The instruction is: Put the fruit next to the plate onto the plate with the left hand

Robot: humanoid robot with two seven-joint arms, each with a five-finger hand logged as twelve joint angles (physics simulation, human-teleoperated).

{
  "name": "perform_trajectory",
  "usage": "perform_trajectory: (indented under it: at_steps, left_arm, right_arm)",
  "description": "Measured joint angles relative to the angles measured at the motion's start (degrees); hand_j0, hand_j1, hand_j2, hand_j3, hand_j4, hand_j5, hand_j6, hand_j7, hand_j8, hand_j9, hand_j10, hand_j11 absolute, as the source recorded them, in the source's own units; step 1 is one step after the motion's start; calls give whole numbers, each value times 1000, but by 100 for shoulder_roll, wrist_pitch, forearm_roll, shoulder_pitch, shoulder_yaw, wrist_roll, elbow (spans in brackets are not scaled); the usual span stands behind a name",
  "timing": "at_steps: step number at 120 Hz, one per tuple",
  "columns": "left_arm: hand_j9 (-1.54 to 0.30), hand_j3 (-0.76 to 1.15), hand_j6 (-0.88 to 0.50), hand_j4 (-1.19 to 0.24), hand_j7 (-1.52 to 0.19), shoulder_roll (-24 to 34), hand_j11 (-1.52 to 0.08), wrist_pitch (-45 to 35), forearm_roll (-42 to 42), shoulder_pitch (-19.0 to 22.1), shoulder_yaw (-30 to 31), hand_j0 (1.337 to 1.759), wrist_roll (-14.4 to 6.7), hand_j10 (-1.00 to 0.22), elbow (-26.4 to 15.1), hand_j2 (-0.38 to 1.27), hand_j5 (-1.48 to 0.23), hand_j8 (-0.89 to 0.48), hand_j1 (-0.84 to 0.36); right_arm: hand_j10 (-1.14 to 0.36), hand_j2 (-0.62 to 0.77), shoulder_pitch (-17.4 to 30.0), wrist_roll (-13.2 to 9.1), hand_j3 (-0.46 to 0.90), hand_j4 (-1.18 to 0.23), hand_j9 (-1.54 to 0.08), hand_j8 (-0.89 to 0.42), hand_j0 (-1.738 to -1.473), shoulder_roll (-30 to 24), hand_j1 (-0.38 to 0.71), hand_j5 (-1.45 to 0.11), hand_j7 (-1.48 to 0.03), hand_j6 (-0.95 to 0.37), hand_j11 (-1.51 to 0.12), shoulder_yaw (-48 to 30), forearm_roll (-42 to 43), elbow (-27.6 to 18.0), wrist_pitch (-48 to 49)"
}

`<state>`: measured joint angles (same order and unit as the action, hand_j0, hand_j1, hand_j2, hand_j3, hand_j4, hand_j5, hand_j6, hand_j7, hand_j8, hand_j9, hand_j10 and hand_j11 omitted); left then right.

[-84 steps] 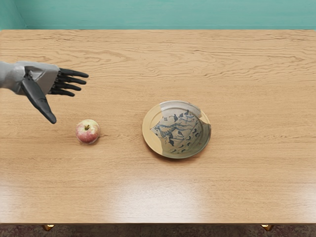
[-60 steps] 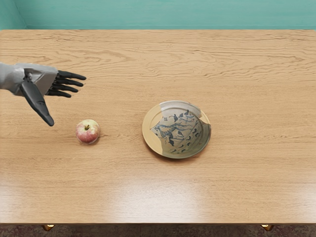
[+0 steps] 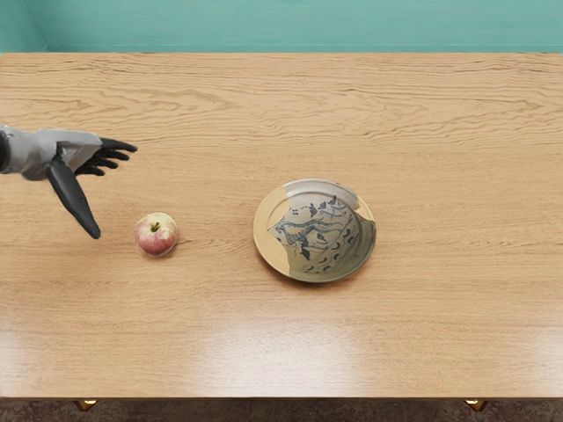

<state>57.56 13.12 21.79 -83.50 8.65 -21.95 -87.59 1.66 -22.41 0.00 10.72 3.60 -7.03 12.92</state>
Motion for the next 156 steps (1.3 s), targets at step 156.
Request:
perform_trajectory:
  at_steps: [156]
  left_arm:
    - [-234,0,-181,-180,-234,-2216,-234,-4263,-36,-685,3049,1658,693,-181,-758,37,-234,-181,134]
  right_arm:
    - [0,0,0,0,0,0,0,0,-1658,0,-349,0,0,0,0,0,0,0,0]
